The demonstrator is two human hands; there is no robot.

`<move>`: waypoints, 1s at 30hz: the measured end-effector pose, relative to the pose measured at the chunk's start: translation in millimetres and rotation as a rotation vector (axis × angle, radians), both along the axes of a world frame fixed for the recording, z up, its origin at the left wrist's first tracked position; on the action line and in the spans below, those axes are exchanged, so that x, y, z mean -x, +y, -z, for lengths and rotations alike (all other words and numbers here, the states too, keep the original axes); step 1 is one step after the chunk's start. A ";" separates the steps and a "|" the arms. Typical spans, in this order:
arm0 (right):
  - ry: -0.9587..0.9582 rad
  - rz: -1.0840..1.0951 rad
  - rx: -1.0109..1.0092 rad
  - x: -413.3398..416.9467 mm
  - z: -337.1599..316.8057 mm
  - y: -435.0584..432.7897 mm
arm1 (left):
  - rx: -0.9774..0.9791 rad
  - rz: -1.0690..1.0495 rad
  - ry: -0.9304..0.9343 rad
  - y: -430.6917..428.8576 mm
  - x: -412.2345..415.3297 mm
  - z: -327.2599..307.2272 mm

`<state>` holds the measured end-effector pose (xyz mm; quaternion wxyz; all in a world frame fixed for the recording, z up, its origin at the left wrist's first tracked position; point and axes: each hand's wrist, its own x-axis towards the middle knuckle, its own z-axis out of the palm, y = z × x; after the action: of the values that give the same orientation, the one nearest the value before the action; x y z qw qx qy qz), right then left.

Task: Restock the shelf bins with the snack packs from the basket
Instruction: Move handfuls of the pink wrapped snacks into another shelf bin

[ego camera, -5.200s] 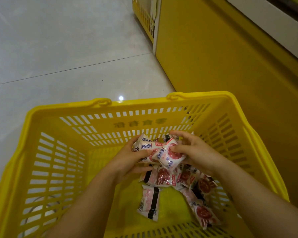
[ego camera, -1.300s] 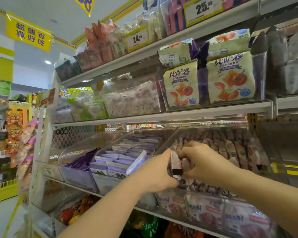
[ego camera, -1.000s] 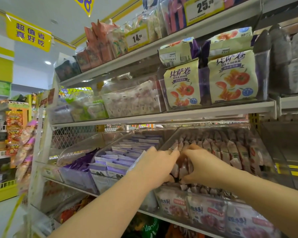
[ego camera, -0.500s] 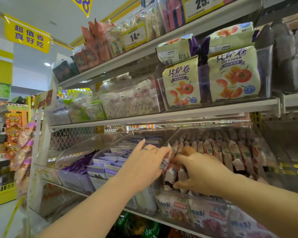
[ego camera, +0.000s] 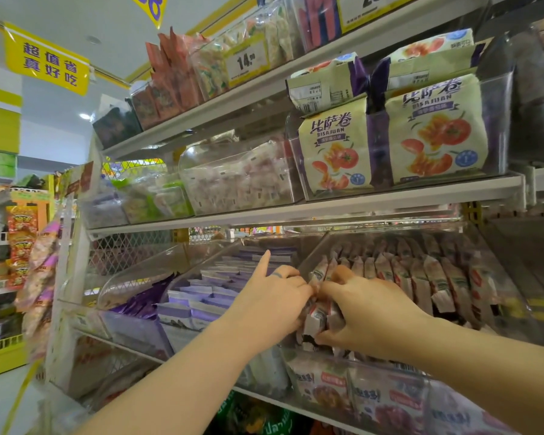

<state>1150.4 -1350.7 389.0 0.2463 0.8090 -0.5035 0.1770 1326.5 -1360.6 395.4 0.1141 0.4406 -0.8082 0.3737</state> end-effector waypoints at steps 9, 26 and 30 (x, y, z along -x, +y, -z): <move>-0.011 0.074 0.010 -8.4 -7.1 -8.8 | -0.055 -0.125 0.024 -6.8 10.2 -2.1; -0.236 -0.014 -0.076 1.0 -16.3 -3.5 | 0.085 0.041 0.077 -12.2 17.4 13.2; -0.180 -0.019 -0.224 6.6 -17.2 1.1 | -0.037 0.092 0.073 -14.0 5.2 13.6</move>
<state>1143.8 -1349.6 406.2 0.1066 0.8170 -0.5325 0.1936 1321.3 -1374.5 381.8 0.1525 0.4181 -0.8297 0.3368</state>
